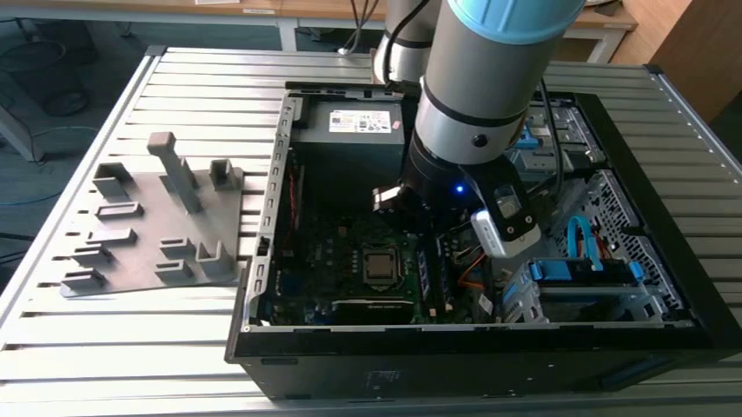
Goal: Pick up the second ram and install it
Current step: 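Insert the second ram into the second slot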
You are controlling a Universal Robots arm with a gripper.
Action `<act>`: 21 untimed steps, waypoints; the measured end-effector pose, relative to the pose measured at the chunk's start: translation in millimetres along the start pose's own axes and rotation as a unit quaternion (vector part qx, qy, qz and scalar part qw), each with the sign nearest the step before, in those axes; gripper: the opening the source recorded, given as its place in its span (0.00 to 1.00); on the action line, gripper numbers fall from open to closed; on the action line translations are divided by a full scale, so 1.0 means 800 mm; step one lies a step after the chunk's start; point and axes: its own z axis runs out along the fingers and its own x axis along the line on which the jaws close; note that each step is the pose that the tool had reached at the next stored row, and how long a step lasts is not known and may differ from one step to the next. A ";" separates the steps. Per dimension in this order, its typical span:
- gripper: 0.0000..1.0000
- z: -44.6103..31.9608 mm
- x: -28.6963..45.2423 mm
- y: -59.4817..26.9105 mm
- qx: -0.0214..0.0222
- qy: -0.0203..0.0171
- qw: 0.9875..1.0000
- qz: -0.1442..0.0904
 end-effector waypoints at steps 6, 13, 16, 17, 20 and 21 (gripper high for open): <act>0.14 0.0019 0.0000 0.000 -0.013 0.000 1.000 0.000; 0.14 0.0059 -0.0003 0.000 -0.010 0.000 1.000 0.000; 0.14 0.0094 -0.0006 0.000 -0.010 0.000 1.000 0.000; 0.14 0.0103 -0.0007 0.000 -0.010 0.000 1.000 0.000; 0.14 0.0126 -0.0010 0.001 -0.009 0.000 1.000 0.000; 0.14 0.0135 -0.0012 0.002 -0.009 0.000 1.000 0.000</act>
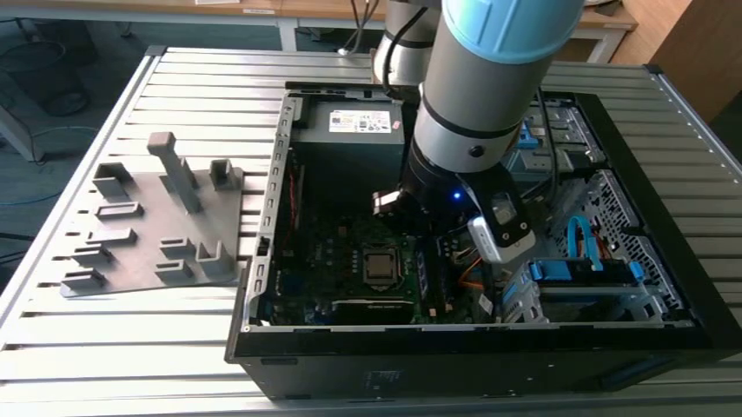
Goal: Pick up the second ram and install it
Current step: 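Insert the second ram into the second slot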
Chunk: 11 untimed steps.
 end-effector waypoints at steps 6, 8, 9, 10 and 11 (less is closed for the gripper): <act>0.14 0.0072 -0.0016 0.006 0.000 0.000 1.000 0.000; 0.14 0.0099 -0.0024 0.008 0.000 0.000 1.000 0.000; 0.14 0.0108 -0.0026 0.009 0.000 0.000 1.000 0.000; 0.14 0.0116 -0.0027 0.009 0.000 0.000 1.000 0.000; 0.14 0.0123 -0.0028 0.009 0.000 0.000 1.000 0.000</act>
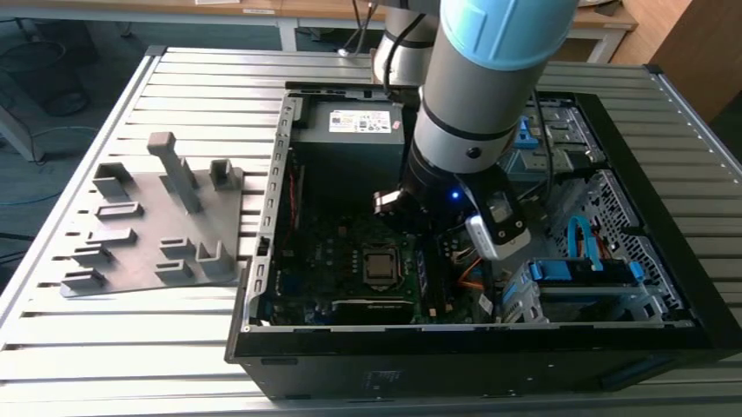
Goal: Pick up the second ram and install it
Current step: 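Insert the second ram into the second slot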
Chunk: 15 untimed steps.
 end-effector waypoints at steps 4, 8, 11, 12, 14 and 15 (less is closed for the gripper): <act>0.14 0.0029 0.0003 0.002 0.000 0.000 1.000 0.000; 0.14 0.0094 -0.0005 0.002 0.000 0.000 1.000 0.000; 0.14 0.0130 -0.0043 0.002 0.000 0.000 1.000 0.001; 0.14 0.0139 -0.0060 0.002 0.000 0.000 1.000 0.001; 0.14 0.0157 -0.0078 0.002 0.000 0.000 1.000 0.003; 0.14 0.0162 -0.0080 0.002 0.000 0.000 1.000 0.006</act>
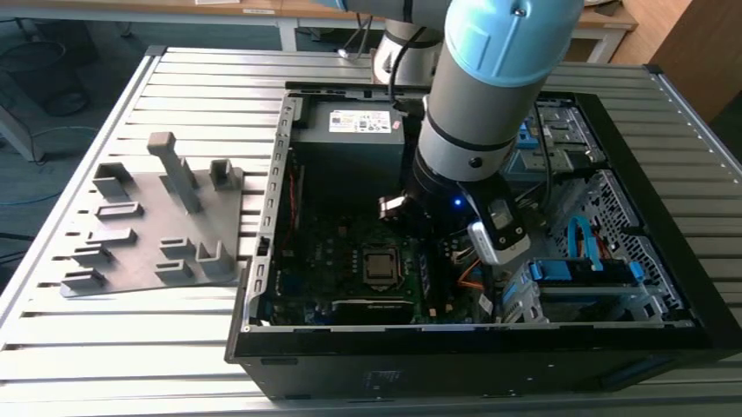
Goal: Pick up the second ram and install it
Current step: 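Insert the second ram into the second slot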
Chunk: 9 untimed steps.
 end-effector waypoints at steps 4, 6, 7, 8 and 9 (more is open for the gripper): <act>0.14 0.0014 -0.0015 0.000 0.001 -0.001 1.000 0.013; 0.14 0.0023 -0.0046 0.000 0.001 -0.001 1.000 0.014; 0.14 0.0024 -0.0058 0.000 0.001 -0.001 1.000 0.014; 0.14 0.0027 -0.0064 0.000 0.001 -0.001 1.000 0.014; 0.14 0.0032 -0.0064 0.000 0.001 -0.001 1.000 0.014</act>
